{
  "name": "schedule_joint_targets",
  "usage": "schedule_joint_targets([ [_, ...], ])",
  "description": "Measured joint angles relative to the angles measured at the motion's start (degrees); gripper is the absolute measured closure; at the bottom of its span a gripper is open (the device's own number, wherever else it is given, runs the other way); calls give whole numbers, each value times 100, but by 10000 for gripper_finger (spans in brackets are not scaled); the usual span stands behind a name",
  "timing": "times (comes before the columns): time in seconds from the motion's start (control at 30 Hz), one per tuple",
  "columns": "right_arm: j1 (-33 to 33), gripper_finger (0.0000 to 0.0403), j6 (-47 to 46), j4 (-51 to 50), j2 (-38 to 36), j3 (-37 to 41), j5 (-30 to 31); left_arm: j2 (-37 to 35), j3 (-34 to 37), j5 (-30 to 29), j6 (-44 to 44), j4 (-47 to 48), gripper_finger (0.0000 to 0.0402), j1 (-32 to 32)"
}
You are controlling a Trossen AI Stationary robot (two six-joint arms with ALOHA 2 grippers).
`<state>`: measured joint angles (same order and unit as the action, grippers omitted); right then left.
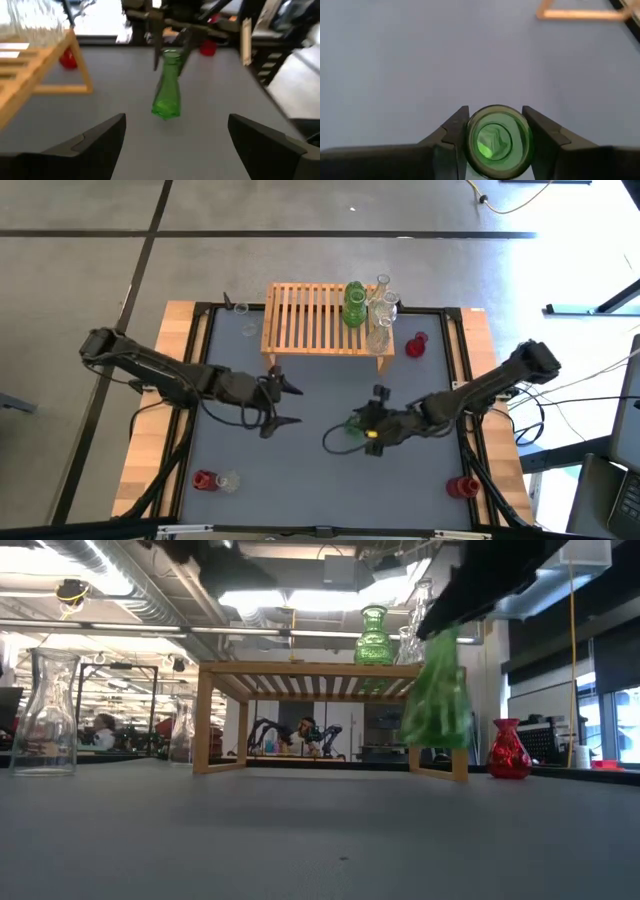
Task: Sort vases onto shelf
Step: Put the green vase on the shelf aligned with the other green vase
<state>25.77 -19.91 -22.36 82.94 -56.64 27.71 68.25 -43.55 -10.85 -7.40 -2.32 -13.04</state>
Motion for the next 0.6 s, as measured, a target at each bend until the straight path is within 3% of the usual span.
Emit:
schedule_joint_targets([
  [0.23,-34,265,811,1100,707,0,-78,623,2,-555,-448,-275,56,-373],
  [0.47,-67,258,544,1387,963,0,-147,1328,7,-1066,-897,-866,56,-776],
  [0.6,-80,224,440,1379,965,0,-232,1564,7,-1124,-1141,-1179,56,-914],
])
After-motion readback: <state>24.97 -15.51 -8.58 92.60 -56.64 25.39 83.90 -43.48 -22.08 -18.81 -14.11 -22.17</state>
